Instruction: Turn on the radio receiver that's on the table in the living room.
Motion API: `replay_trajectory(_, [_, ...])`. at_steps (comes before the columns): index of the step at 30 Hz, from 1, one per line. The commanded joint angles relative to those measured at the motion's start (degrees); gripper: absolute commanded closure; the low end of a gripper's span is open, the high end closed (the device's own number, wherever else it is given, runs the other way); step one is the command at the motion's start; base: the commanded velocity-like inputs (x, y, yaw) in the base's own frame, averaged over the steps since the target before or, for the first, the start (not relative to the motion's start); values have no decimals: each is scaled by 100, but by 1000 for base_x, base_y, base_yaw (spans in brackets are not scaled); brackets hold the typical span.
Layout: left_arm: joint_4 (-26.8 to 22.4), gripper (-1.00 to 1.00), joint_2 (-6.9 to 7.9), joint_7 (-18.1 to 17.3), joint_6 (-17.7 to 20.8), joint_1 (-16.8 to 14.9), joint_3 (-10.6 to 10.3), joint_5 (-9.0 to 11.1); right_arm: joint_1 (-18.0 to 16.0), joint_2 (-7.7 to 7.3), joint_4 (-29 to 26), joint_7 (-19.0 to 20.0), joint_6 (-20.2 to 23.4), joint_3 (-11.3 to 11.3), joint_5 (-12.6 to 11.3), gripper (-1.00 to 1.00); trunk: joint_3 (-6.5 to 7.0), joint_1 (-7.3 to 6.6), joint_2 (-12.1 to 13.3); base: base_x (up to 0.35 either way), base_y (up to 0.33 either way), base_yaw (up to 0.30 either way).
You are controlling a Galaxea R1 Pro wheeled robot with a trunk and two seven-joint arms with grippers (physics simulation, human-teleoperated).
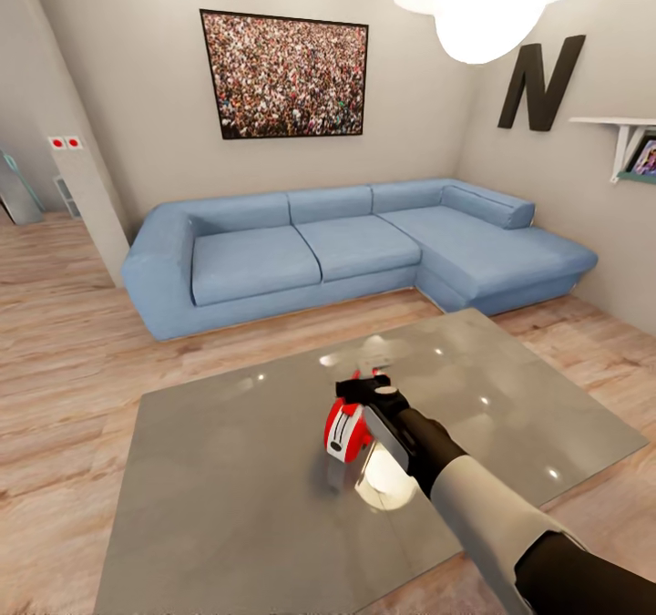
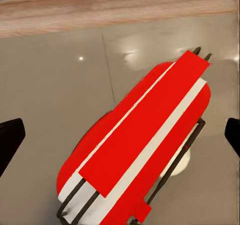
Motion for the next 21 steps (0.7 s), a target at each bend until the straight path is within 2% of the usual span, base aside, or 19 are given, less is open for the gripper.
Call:
replay_trajectory(1, [0,-100,0,0,0,0,1,0,0,-20,-5,3,-4,-37,6,-100,-10,0,0,0,0,0])
replay_trajectory(21, [0,-100,9,0,1,0,-1,0,0,-41,-71,13,-1,-55,31,-100,-51,0,0,0,0,0])
